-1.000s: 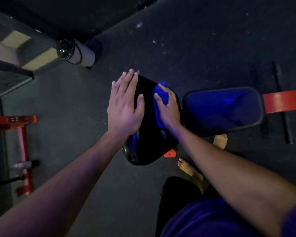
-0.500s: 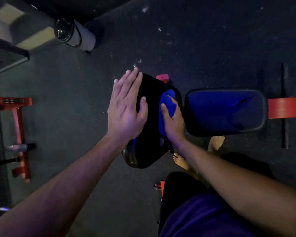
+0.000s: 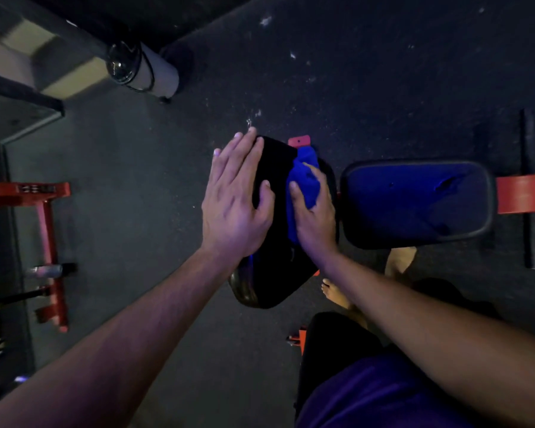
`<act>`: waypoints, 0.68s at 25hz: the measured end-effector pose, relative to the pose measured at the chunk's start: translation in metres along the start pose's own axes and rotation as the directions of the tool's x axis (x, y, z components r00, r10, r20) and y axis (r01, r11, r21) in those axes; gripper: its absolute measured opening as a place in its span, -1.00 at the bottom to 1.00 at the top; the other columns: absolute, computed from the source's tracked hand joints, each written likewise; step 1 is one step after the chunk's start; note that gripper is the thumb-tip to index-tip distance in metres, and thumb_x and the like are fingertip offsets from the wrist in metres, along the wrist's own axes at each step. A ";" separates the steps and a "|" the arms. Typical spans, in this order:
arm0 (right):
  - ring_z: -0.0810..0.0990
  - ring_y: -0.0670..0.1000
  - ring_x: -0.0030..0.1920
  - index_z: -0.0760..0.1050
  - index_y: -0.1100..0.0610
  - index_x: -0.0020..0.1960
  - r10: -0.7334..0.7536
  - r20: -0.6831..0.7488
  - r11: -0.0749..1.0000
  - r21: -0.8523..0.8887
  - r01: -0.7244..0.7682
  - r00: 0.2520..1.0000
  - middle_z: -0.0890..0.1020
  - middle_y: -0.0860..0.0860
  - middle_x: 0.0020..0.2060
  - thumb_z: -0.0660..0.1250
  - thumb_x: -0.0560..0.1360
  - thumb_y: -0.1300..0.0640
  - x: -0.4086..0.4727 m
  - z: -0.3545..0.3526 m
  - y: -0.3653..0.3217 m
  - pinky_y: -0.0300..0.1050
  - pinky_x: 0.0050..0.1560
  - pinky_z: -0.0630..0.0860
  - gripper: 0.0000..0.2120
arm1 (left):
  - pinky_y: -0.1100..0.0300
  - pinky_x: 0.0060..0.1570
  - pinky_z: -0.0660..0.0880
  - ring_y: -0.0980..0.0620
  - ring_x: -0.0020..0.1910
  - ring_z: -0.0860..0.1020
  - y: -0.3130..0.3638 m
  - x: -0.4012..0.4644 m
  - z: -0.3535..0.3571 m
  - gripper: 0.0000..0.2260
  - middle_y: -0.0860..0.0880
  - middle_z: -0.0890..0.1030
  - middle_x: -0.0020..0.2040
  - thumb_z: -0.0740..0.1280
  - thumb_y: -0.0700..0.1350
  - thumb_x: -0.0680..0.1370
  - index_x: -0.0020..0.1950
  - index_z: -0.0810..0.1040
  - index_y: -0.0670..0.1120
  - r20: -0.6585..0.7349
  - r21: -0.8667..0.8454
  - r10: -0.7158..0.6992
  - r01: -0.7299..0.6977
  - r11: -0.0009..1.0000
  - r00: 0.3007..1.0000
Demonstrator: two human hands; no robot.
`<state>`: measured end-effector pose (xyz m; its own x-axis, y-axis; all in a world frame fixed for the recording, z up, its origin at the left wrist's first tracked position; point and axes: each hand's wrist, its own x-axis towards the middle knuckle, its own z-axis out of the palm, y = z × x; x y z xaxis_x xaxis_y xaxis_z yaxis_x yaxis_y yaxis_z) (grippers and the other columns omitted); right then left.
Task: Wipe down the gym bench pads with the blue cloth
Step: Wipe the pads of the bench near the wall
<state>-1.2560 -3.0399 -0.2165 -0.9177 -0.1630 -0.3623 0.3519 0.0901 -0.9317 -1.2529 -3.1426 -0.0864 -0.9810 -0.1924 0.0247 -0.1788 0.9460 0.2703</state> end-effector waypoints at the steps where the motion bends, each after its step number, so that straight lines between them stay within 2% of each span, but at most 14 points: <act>1: 0.47 -0.01 0.35 0.40 0.05 0.39 0.010 0.007 0.999 -0.031 -0.009 1.000 0.53 0.02 0.33 0.27 0.61 -0.07 0.008 -0.004 0.009 -0.14 0.39 0.33 -0.60 | -0.15 0.59 0.14 -0.07 0.60 0.26 -0.001 0.000 0.000 -0.51 -0.11 0.38 0.56 0.22 -0.19 0.58 0.53 0.41 -0.23 -0.001 -0.001 0.002 -0.002 1.000 1.000; 3: 0.50 0.11 0.31 0.41 0.14 0.39 0.143 -0.007 0.984 -0.110 -0.143 0.990 0.55 0.13 0.30 0.28 0.62 -0.01 0.047 -0.004 0.023 -0.04 0.35 0.37 -0.60 | -0.13 0.60 0.13 -0.06 0.60 0.26 -0.002 0.000 0.001 -0.50 -0.11 0.38 0.56 0.22 -0.18 0.58 0.53 0.40 -0.23 0.001 -0.005 0.011 -0.011 1.000 1.000; 6: 0.57 0.16 0.19 0.46 0.05 0.27 0.382 -0.022 0.914 -0.139 -0.381 0.924 0.61 0.11 0.17 0.26 0.59 -0.09 0.109 0.007 0.021 -0.05 0.10 0.43 -0.67 | -0.11 0.60 0.12 -0.06 0.60 0.25 0.000 0.000 0.000 -0.50 -0.11 0.38 0.56 0.21 -0.18 0.58 0.53 0.40 -0.23 0.000 0.003 0.012 -0.012 1.000 1.000; 8: 0.60 0.10 0.10 0.47 -0.03 0.17 0.388 -0.010 0.917 -0.098 -0.387 0.921 0.63 -0.02 0.04 0.27 0.55 -0.12 0.123 0.010 0.016 -0.13 -0.02 0.39 -0.74 | -0.11 0.61 0.11 -0.08 0.59 0.26 0.000 0.000 -0.002 -0.50 -0.12 0.38 0.56 0.21 -0.17 0.58 0.53 0.41 -0.23 0.004 -0.005 0.012 -0.012 1.000 1.000; 10: 0.58 -0.02 0.02 0.46 -0.11 0.14 0.297 -0.035 0.951 -0.077 -0.299 0.954 0.59 -0.15 -0.05 0.27 0.52 -0.16 0.107 -0.006 0.010 -0.20 -0.05 0.35 -0.76 | -0.16 0.60 0.09 -0.10 0.58 0.28 0.000 -0.002 -0.002 -0.52 -0.13 0.42 0.53 0.22 -0.16 0.58 0.51 0.43 -0.23 0.003 -0.007 0.049 -0.049 0.999 0.999; 12: 0.54 -0.10 0.03 0.46 -0.09 0.20 0.208 -0.092 0.974 -0.069 -0.215 0.974 0.58 -0.16 0.01 0.27 0.49 -0.20 0.069 -0.032 0.025 -0.26 -0.01 0.35 -0.66 | -0.24 0.59 0.08 -0.12 0.55 0.34 0.000 -0.005 -0.003 -0.55 -0.13 0.50 0.46 0.23 -0.18 0.59 0.47 0.48 -0.24 -0.003 0.012 0.134 -0.134 0.991 0.991; 13: 0.54 -0.11 0.08 0.46 -0.08 0.24 0.209 -0.093 0.975 -0.056 -0.214 0.974 0.59 -0.13 0.09 0.26 0.48 -0.21 0.043 -0.046 0.041 -0.26 0.07 0.36 -0.61 | -0.25 0.59 0.08 -0.13 0.53 0.37 -0.001 -0.005 -0.003 -0.57 -0.14 0.53 0.43 0.23 -0.19 0.59 0.45 0.49 -0.26 -0.003 0.013 0.166 -0.166 0.986 0.986; 15: 0.52 -0.07 0.22 0.41 -0.14 0.33 0.289 0.002 0.957 -0.023 -0.289 0.957 0.56 -0.07 0.24 0.27 0.51 -0.21 -0.010 -0.060 0.070 -0.18 0.27 0.36 -0.58 | -0.22 0.60 0.07 -0.13 0.52 0.38 -0.001 -0.005 -0.002 -0.57 -0.15 0.53 0.43 0.23 -0.22 0.58 0.45 0.49 -0.27 0.005 -0.008 0.165 -0.165 0.986 0.986; 17: 0.45 -0.04 0.35 0.33 -0.10 0.45 0.308 0.108 0.951 -0.038 -0.306 0.945 0.49 -0.03 0.36 0.27 0.59 -0.11 -0.037 -0.045 0.090 -0.19 0.36 0.29 -0.55 | -0.19 0.60 0.07 -0.13 0.53 0.37 -0.001 -0.004 -0.003 -0.57 -0.14 0.52 0.44 0.22 -0.24 0.59 0.46 0.48 -0.27 0.020 -0.023 0.143 -0.143 0.990 0.990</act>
<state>-1.1981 -2.9819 -0.2858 -0.7390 -0.2326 -0.6322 0.6084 0.1725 -0.7746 -1.2482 -3.1436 -0.0843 -0.9978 -0.0500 0.0442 -0.0353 0.9576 0.2859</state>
